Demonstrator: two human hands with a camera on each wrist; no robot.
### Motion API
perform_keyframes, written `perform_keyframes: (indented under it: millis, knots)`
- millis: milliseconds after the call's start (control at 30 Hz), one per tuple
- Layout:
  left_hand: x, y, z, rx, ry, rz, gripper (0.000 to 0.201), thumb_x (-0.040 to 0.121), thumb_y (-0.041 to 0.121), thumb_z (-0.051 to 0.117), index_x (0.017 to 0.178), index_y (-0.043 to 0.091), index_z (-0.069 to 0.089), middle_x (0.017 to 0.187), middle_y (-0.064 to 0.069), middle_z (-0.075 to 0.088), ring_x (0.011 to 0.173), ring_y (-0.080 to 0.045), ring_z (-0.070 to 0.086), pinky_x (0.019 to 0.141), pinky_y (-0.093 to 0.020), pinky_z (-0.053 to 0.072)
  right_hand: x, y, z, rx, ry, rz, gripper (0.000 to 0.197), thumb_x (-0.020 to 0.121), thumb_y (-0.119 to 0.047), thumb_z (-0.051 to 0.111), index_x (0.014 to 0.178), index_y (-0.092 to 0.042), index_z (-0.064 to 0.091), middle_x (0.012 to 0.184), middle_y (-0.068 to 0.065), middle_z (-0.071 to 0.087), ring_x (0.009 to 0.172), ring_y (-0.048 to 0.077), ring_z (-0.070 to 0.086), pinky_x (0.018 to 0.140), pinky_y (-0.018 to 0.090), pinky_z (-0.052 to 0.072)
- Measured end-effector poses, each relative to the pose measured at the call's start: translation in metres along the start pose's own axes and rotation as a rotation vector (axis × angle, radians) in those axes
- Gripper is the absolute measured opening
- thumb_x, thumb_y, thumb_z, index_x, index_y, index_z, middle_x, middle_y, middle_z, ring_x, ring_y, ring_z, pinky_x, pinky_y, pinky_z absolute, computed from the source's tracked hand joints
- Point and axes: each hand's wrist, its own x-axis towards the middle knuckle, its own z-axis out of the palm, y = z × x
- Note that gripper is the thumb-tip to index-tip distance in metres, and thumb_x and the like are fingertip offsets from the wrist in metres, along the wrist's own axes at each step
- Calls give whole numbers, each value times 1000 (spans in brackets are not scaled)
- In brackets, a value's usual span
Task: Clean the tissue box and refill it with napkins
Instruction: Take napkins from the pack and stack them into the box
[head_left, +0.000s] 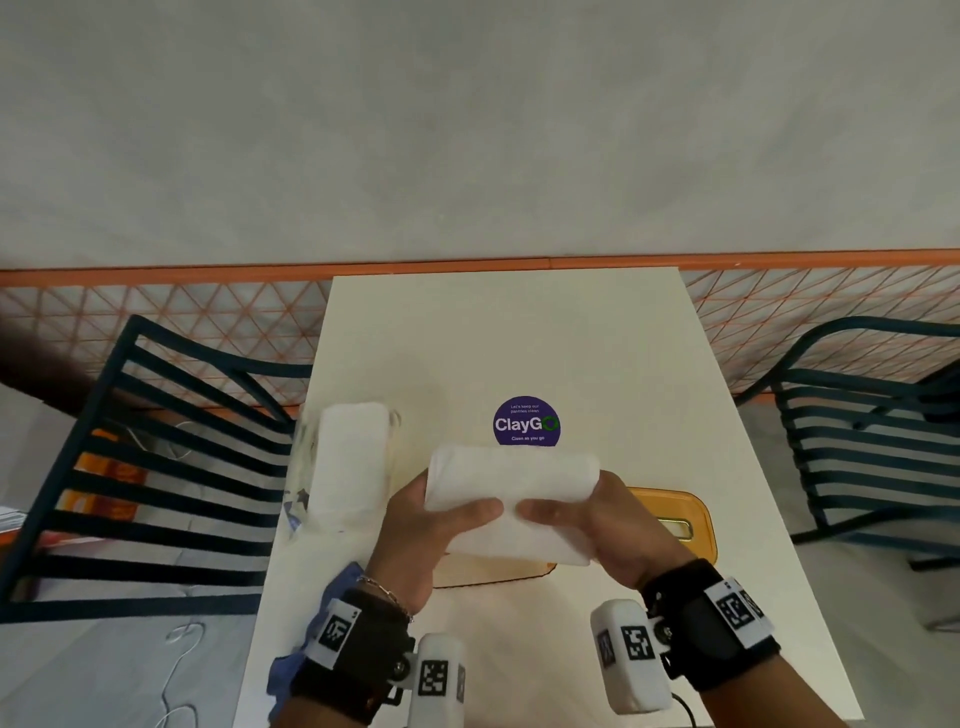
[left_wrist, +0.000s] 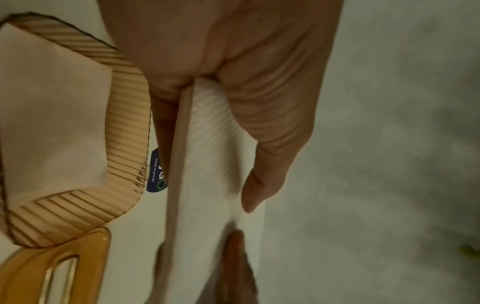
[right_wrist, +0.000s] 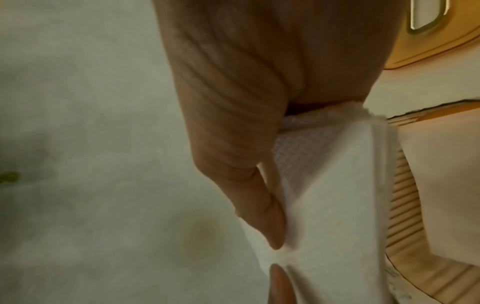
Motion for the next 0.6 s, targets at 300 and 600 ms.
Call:
perform_keyframes:
  millis: [300,600]
  knots:
    - [-5,-7,-7,112,77,64,37,74,26,89,109,23,76,104,-3,80,103,-32,74,79,-45,62,-6,0,-3,10,22,32,41,78,-3,82,118,-10,73,115,14,76,109,34,72,97,54,56]
    - [-23,8,-9,600,253,454,44,77,35,86,114,39,63,111,28,66,80,-5,69,61,-14,54,-10,-2,2,76,48,14,38,80,0,78,117,-9,73,114,18,75,109,39,71,91,51,57]
